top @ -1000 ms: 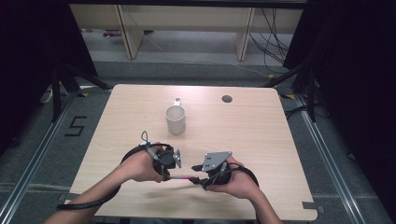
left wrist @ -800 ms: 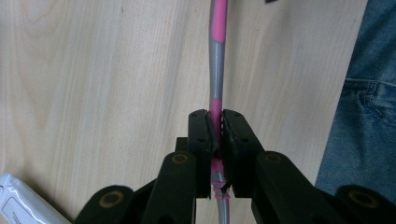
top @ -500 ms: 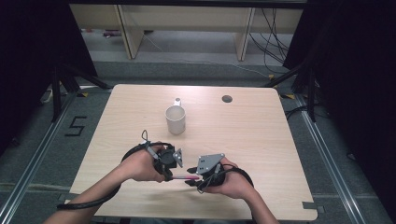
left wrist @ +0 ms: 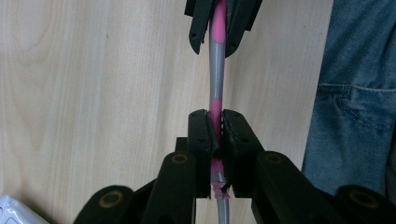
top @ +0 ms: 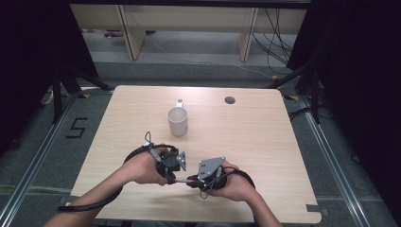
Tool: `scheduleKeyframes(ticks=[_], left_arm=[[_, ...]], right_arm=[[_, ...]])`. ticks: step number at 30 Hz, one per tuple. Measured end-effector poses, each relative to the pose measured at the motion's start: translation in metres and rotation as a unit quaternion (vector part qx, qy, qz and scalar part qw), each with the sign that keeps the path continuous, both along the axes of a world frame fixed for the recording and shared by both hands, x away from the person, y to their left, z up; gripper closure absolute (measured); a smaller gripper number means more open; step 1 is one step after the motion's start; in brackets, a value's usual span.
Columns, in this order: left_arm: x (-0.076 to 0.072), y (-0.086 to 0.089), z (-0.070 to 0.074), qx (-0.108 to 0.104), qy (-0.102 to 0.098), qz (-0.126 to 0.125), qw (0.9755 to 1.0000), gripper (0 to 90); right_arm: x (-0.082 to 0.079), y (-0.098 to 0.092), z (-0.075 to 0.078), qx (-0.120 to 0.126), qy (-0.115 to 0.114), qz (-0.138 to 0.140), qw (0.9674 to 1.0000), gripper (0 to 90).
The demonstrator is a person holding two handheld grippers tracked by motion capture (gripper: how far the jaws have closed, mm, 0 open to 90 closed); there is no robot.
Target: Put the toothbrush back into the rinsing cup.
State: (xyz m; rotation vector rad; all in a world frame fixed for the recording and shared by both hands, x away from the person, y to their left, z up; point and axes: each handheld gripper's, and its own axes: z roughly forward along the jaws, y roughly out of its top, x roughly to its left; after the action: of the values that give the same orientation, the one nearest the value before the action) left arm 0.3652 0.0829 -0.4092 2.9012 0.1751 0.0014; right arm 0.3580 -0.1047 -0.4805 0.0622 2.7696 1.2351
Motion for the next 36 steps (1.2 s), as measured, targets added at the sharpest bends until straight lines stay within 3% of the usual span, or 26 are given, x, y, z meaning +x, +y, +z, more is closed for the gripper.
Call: scheduleKeyframes(ticks=[6,10,12,13,14,16,17,18,19,20,21,22,23,24,25,26,27,28,29,30,31,32,33,34,35,36], left_arm=[[-0.001,-0.002,-0.002,0.010,-0.003,-0.014,0.9998,81.7],[-0.002,-0.002,-0.004,0.009,0.000,-0.015,0.9999,80.7],[0.000,-0.001,-0.002,-0.007,-0.012,-0.007,0.9999,75.1],[0.000,0.002,0.002,-0.033,-0.034,0.001,0.9989,69.5],[0.000,0.002,0.002,-0.033,-0.034,0.001,0.9989,65.1],[0.000,0.010,0.009,-0.077,-0.052,0.035,0.9950,55.1],[-0.003,0.020,0.016,-0.136,-0.079,0.066,0.9854,52.3],[-0.003,0.020,0.016,-0.136,-0.079,0.066,0.9854,49.8],[-0.005,0.032,0.020,-0.191,-0.108,0.094,0.9710,44.6],[-0.005,0.032,0.020,-0.191,-0.108,0.094,0.9710,42.4],[-0.008,0.045,0.019,-0.241,-0.118,0.126,0.9550,42.1],[-0.008,0.045,0.019,-0.241,-0.118,0.126,0.9550,41.2],[-0.011,0.056,0.013,-0.270,-0.123,0.158,0.9417,39.5],[-0.011,0.056,0.013,-0.270,-0.123,0.158,0.9417,39.2],[-0.013,0.067,0.007,-0.294,-0.132,0.181,0.9294,38.8],[-0.013,0.067,0.007,-0.294,-0.132,0.181,0.9294,38.0],[-0.015,0.074,-0.002,-0.341,-0.107,0.221,0.9072,36.8],[-0.015,0.074,-0.002,-0.341,-0.107,0.221,0.9072,36.6],[-0.014,0.081,-0.011,-0.367,-0.092,0.237,0.8948,35.9],[-0.014,0.081,-0.011,-0.367,-0.092,0.237,0.8948,35.3],[-0.014,0.085,-0.016,-0.380,-0.085,0.250,0.8867,34.7],[-0.014,0.085,-0.016,-0.380,-0.085,0.250,0.8867,34.2],[-0.013,0.086,-0.020,-0.395,-0.081,0.264,0.8763,33.3],[-0.013,0.086,-0.020,-0.395,-0.081,0.264,0.8763,33.0],[-0.012,0.086,-0.022,-0.400,-0.083,0.269,0.8723,33.0],[-0.009,0.086,-0.024,-0.414,-0.082,0.278,0.8627,32.4]], right_arm=[[-0.002,0.002,0.000,-0.013,-0.004,0.015,0.9998,81.2],[-0.004,0.002,0.000,-0.014,0.009,0.011,0.9998,81.4],[-0.003,0.002,0.000,-0.013,0.008,0.010,0.9998,81.4],[-0.006,-0.001,0.002,-0.017,0.021,-0.016,0.9995,81.4],[-0.006,-0.001,0.002,-0.017,0.021,-0.016,0.9995,81.4],[-0.002,-0.006,0.002,-0.014,0.005,-0.027,0.9995,81.4],[0.000,-0.008,0.003,-0.012,-0.008,-0.037,0.9992,81.4],[0.000,-0.008,0.003,-0.012,-0.008,-0.037,0.9992,81.4],[0.003,-0.016,0.005,0.001,-0.008,-0.072,0.9974,81.4],[0.004,-0.019,0.005,0.005,-0.012,-0.085,0.9963,81.4],[0.004,-0.023,0.007,0.012,-0.012,-0.104,0.9945,81.4],[0.004,-0.023,0.007,0.012,-0.012,-0.104,0.9945,81.4],[0.006,-0.030,0.010,0.031,-0.025,-0.128,0.9911,81.4],[0.006,-0.030,0.010,0.031,-0.025,-0.128,0.9911,81.4],[0.007,-0.034,0.013,0.043,-0.037,-0.149,0.9872,81.4],[0.007,-0.034,0.013,0.043,-0.037,-0.149,0.9872,81.4],[0.007,-0.037,0.017,0.059,-0.046,-0.174,0.9818,81.3],[0.007,-0.037,0.017,0.059,-0.046,-0.174,0.9818,81.3],[0.007,-0.038,0.020,0.077,-0.051,-0.189,0.9776,81.4],[0.007,-0.038,0.020,0.077,-0.051,-0.189,0.9776,81.4],[0.008,-0.038,0.023,0.091,-0.058,-0.200,0.9738,81.4],[0.008,-0.038,0.023,0.091,-0.058,-0.200,0.9738,81.4],[0.008,-0.038,0.025,0.103,-0.064,-0.212,0.9697,81.4],[0.009,-0.038,0.026,0.108,-0.076,-0.214,0.9679,81.4],[0.009,-0.038,0.026,0.108,-0.076,-0.214,0.9679,81.4],[0.008,-0.038,0.028,0.129,-0.069,-0.227,0.9629,81.4]])
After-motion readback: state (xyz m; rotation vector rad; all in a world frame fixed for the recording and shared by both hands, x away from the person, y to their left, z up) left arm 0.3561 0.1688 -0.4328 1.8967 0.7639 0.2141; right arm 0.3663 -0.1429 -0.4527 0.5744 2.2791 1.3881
